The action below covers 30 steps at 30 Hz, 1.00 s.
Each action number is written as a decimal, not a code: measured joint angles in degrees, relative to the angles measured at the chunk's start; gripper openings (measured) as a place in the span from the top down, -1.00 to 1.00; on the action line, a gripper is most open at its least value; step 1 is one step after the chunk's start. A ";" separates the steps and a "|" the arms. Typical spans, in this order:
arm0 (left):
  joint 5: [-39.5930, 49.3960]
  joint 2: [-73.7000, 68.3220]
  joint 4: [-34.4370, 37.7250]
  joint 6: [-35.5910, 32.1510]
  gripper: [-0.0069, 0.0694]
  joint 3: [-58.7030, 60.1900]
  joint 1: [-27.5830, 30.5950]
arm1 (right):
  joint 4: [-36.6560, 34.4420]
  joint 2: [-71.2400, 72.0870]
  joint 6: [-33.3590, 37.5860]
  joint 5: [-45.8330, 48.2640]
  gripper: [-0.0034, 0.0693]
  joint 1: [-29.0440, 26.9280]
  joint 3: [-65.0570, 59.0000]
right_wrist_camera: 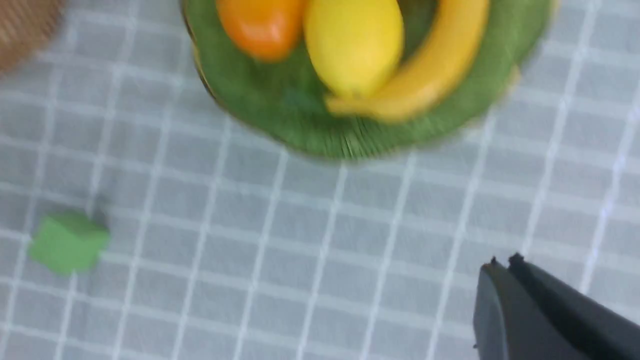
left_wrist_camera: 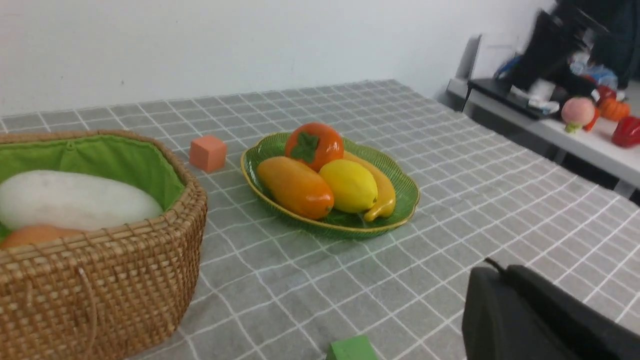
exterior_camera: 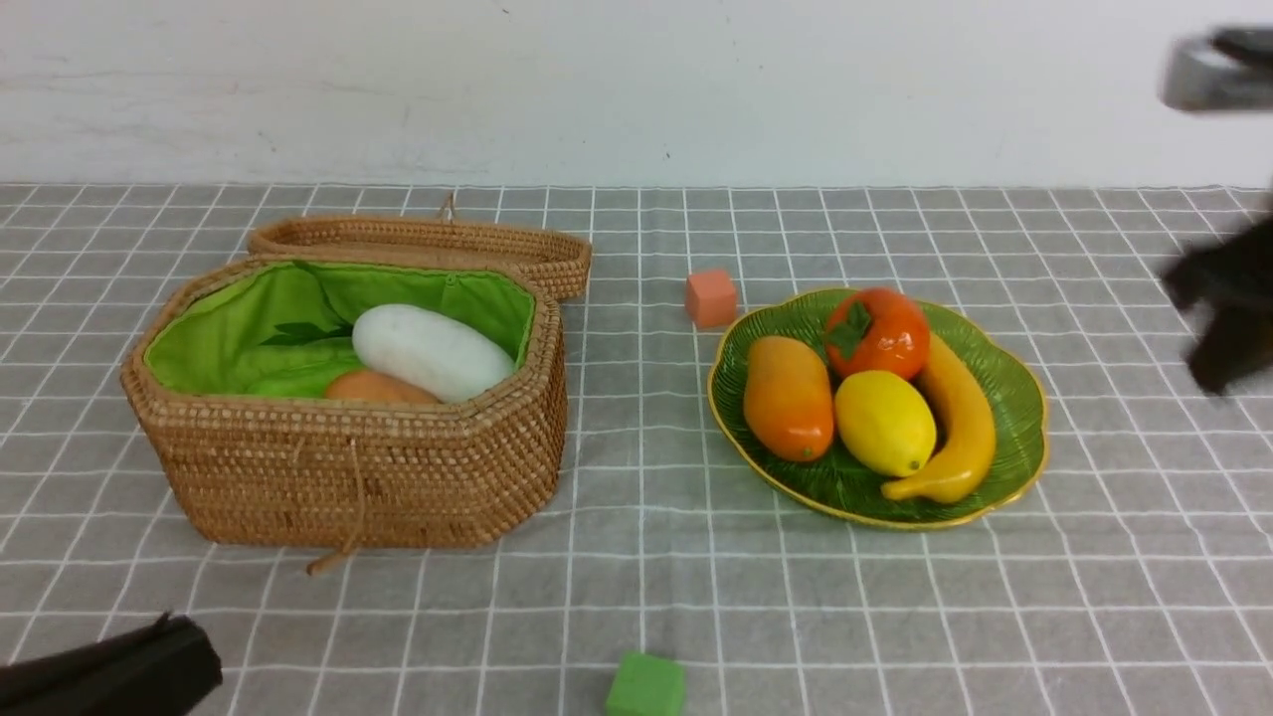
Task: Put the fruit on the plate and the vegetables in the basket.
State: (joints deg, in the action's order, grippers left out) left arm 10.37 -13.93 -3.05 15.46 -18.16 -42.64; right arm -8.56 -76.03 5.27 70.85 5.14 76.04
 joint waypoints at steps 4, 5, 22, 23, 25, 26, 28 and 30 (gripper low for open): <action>-4.17 1.53 -0.32 0.49 0.83 3.62 0.00 | 2.00 16.21 -4.78 -2.24 0.91 0.00 -14.35; -4.18 1.59 -0.32 0.49 0.83 3.93 0.00 | 2.22 22.10 -6.25 -3.38 0.91 0.00 -19.79; 0.80 1.59 -0.32 0.62 0.80 3.99 0.00 | 12.20 67.68 -21.78 -26.81 0.82 0.00 -50.27; 0.80 1.59 -0.32 0.62 0.79 3.99 0.00 | 12.79 68.94 -22.42 -27.25 0.81 0.00 -51.86; 0.80 1.59 -0.32 0.62 0.79 3.99 0.00 | 13.30 70.97 -22.82 -28.73 0.79 0.00 -54.03; 0.80 1.59 -0.32 0.62 0.78 3.99 0.00 | 13.42 71.64 -22.95 -29.74 0.79 0.00 -54.76; 0.80 1.59 -0.32 0.62 0.78 3.99 0.00 | 14.15 72.17 -22.98 -31.04 0.78 0.00 -55.61; 0.83 1.59 -0.32 0.62 0.78 3.99 0.00 | 16.17 72.22 -22.98 -32.73 0.78 0.00 -56.27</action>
State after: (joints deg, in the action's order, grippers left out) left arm 11.20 -12.33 -3.37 16.08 -14.17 -42.64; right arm 7.61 -3.81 -17.71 38.11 5.14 19.77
